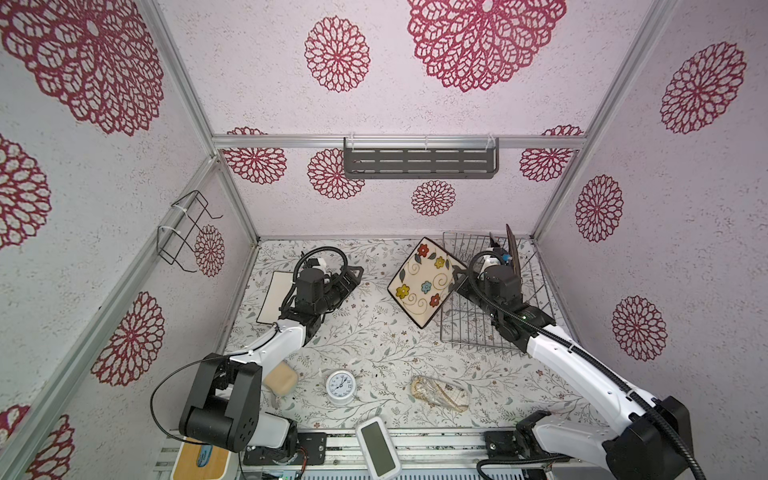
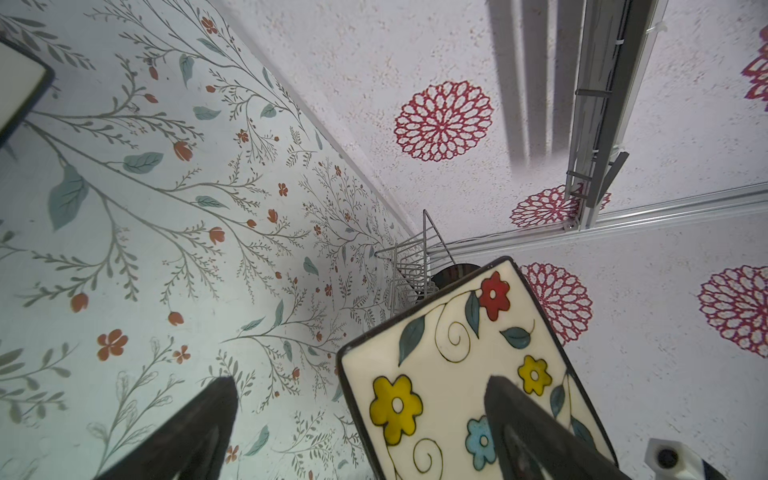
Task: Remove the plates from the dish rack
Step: 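Swing the flowered plate toward the left gripper with the right gripper, then grasp the flowered plate's edge with the left gripper while the right gripper holds it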
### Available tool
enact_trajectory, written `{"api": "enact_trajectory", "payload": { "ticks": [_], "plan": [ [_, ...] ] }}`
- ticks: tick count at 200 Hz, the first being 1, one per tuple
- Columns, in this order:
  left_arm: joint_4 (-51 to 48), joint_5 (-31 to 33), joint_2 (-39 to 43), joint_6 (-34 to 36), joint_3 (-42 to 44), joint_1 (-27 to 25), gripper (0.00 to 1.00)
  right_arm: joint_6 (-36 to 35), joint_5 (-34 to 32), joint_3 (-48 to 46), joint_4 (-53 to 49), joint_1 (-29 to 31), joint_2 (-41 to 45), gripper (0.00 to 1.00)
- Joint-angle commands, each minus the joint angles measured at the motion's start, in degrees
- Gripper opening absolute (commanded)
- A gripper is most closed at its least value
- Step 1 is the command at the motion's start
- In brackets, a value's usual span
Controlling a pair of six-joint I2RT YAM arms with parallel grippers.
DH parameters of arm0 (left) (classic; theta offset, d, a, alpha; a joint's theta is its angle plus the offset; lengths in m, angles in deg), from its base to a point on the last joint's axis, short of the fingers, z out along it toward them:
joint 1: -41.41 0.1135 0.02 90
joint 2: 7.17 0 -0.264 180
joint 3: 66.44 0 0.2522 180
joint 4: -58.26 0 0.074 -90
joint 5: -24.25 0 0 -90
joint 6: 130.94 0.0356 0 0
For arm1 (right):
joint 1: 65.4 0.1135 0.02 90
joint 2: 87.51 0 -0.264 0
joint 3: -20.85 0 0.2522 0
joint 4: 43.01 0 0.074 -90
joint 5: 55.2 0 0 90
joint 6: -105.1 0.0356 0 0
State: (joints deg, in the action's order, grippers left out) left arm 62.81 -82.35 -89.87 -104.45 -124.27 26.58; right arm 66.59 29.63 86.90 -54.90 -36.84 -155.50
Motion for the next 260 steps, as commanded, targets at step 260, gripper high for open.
{"api": "enact_trajectory", "payload": {
  "ticks": [260],
  "plan": [
    [34.6, -8.0, -15.0, -19.6, 1.1, -5.0, 0.70, 25.6, 9.0, -5.3, 49.3, -0.4, -7.4, 0.00]
  ]
}}
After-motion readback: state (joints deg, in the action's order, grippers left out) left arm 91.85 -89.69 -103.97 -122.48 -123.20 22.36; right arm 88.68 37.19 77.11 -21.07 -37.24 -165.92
